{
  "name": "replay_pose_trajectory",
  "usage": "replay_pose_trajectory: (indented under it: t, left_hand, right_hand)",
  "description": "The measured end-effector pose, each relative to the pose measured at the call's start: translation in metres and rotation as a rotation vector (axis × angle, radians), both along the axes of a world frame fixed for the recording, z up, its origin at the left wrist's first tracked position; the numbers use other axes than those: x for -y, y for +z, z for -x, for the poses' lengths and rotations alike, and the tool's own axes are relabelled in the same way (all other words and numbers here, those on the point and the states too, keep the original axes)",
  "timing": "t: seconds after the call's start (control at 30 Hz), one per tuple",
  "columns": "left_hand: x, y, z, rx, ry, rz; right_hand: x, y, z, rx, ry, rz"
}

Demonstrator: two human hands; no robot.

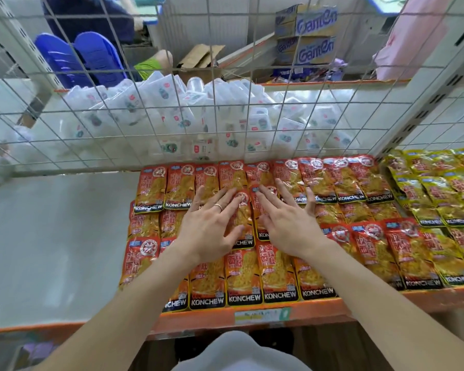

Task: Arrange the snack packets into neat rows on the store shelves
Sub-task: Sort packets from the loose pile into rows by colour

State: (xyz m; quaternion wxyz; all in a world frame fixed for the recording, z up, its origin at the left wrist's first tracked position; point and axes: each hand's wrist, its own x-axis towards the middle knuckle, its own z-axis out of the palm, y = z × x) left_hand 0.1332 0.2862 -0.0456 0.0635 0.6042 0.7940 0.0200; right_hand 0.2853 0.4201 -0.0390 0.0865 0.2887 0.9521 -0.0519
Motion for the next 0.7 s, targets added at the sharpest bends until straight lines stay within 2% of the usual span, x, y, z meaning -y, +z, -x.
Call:
replay_pose_trajectory:
  t: [0.37, 0.53, 0.6, 0.7]
  left_hand:
    - [0.000, -0.008, -0.004, 0.026, 0.056, -0.046]
    - [0.026, -0.002, 0.019, 0.071, 0.361, -0.218]
    - [0.041, -0.003, 0.033, 0.046, 0.451, -0.178]
    - [0.054, -0.005, 0.045, 0.037, 0.476, -0.036]
  right_hand:
    - [0.006, -0.002, 0.000, -0.038, -0.002, 0.002]
    - [0.020, 0.004, 0.015, -0.117, 0.029, 0.041]
    - [0.029, 0.004, 0.026, -0.104, 0.048, 0.058]
    - [0.041, -0.003, 0.042, -0.033, 0.069, 0.035]
